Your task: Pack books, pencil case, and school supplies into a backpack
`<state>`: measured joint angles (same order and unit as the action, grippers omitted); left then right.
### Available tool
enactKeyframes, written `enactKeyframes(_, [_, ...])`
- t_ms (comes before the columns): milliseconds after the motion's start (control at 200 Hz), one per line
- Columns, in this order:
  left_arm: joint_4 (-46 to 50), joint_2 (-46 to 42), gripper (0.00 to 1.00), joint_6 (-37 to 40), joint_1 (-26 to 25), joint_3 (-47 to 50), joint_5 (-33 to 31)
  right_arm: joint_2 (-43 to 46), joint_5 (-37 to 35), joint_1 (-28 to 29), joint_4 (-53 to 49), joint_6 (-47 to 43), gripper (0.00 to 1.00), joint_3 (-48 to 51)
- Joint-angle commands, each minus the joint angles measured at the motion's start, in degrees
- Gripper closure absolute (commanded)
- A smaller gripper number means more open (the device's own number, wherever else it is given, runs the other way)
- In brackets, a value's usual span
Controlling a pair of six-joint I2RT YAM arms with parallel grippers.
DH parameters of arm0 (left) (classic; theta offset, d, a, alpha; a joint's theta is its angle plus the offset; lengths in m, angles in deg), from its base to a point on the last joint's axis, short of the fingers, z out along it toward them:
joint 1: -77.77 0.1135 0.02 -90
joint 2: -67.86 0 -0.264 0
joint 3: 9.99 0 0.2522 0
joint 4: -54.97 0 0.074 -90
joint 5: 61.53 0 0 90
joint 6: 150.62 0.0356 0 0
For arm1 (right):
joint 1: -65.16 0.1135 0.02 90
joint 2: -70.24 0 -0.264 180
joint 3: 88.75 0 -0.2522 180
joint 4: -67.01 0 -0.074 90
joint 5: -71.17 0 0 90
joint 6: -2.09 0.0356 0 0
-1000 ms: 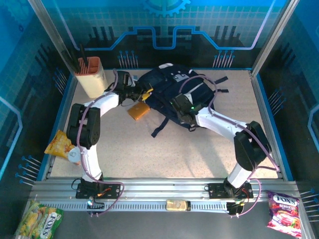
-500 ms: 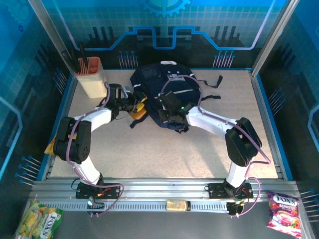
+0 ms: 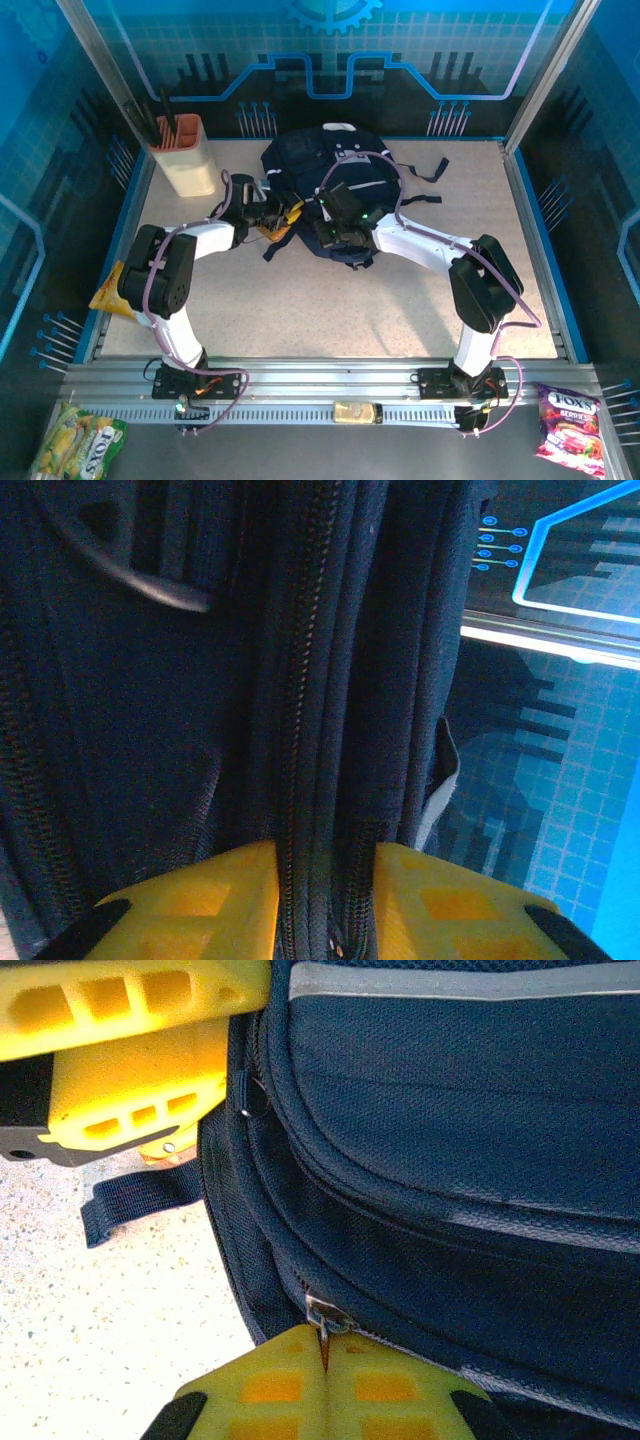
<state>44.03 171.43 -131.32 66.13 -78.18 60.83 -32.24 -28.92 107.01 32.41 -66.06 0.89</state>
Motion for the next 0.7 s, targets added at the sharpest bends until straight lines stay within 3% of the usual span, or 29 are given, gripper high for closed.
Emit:
enactKeyframes(0, [-1.8, 0.2, 0.73, -1.6, -0.2, 2.2, -3.6, 0.0, 2.7, 0.6, 3.4, 0.8, 1.00, -1.2])
enactKeyframes(260, [-4.4, -0.3, 0.74, -3.5, -0.1, 4.8, -6.0, 0.3, 2.3, 0.6, 3.5, 1.4, 1.00, -0.5])
enactKeyframes(540, [-3.1, -2.8, 0.61, -2.1, -0.1, 6.3, -8.3, 0.0, 2.0, 0.6, 3.4, 1.8, 1.00, -0.3])
enactKeyframes(695, [-4.8, -2.0, 0.62, -3.6, -0.2, 6.9, -8.5, 0.0, 2.2, 0.6, 3.4, 1.9, 1.00, -0.2])
